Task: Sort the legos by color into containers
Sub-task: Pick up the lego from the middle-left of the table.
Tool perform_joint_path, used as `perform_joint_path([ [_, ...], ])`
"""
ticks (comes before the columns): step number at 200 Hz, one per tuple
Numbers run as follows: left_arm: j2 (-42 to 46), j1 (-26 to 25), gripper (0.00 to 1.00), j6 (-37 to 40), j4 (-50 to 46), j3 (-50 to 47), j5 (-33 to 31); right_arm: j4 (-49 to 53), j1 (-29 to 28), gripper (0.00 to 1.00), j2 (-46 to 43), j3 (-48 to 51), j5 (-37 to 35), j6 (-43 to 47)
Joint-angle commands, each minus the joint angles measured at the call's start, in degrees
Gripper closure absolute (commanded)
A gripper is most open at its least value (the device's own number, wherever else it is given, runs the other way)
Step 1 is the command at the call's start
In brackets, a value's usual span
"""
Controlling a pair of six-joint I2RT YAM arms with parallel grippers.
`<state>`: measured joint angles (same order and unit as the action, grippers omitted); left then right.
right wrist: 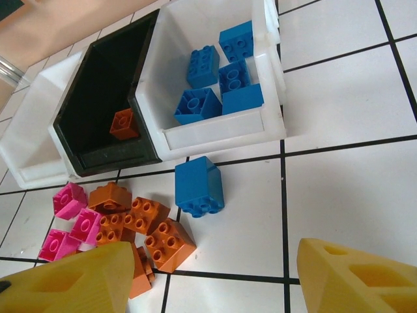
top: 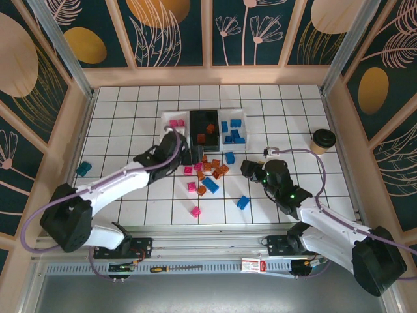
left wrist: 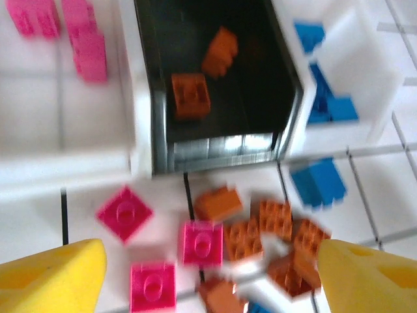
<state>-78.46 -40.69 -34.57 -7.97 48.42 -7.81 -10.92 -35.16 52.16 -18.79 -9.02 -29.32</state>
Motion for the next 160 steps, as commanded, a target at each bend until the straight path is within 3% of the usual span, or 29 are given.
perform_joint_path([
  [1, 4.02, -3.53, 0.18, -3.15, -2.98, -5.13, 1.70, -0.93, 0.54, 0.33, 0.85, 0.90, -0.13, -0.66],
  [50, 8.54, -14.34, 0.23, -7.29, -8.81, -10.37, 4.63, -1.90, 0.62, 0.33, 2.27, 1.42, 0.21, -1.17],
  [75, 6.59, -19.00, 0.32, -9.45, -12.02, -10.70, 4.70, -2.38, 0.62, 0.33, 3.02, 1.25, 0.40, -1.26],
  [107, 2.37, -24.53, 0.35, -10.95, -12.35, -10.33, 5.20, -2.35, 0.64, 0.33, 3.56, 0.77, 0.40, -1.18],
  [160, -4.15, -27.78, 0.48, -10.66, -15.64, -8.96, 0.14, -1.69, 0.70, 0.33, 3.52, 0.33, 0.05, -0.98],
])
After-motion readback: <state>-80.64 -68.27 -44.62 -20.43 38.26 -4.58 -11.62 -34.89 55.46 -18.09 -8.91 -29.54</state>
